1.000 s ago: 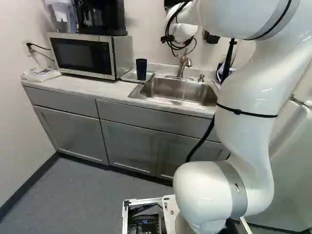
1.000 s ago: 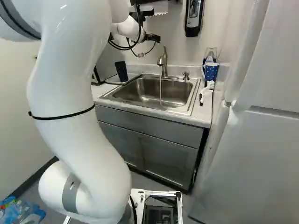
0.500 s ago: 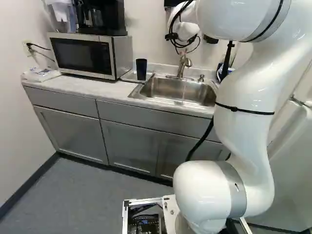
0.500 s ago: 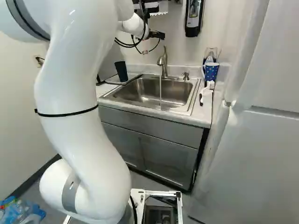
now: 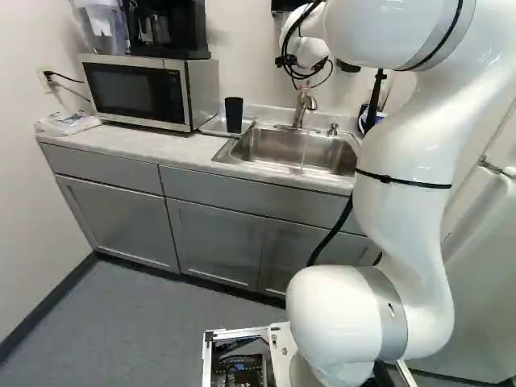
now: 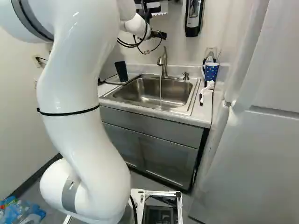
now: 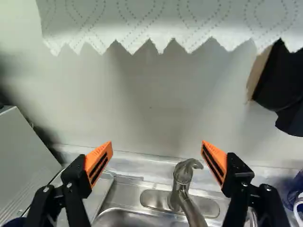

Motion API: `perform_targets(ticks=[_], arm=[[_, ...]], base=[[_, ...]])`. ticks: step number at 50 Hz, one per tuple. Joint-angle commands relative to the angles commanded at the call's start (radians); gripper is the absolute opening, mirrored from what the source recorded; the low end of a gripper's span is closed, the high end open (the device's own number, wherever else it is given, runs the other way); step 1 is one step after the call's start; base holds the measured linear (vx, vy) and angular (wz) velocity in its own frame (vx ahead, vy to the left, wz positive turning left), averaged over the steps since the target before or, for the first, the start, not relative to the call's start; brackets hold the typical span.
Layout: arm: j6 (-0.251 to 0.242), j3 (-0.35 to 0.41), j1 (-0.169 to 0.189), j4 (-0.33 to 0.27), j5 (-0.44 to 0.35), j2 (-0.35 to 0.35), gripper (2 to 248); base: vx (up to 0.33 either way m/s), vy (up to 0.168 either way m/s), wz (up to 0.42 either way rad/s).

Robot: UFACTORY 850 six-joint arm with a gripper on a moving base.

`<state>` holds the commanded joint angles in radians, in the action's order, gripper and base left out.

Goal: Rinse the cup and place it in the tray

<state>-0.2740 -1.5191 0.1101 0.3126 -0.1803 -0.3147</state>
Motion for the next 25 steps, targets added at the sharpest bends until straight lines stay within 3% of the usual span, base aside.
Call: perform_targets(ticks=[25], arm=[[0.000,-0.034,0.000,0.000,0.013,-0.030,247]], base=[[0.000,0.000,0.000]])
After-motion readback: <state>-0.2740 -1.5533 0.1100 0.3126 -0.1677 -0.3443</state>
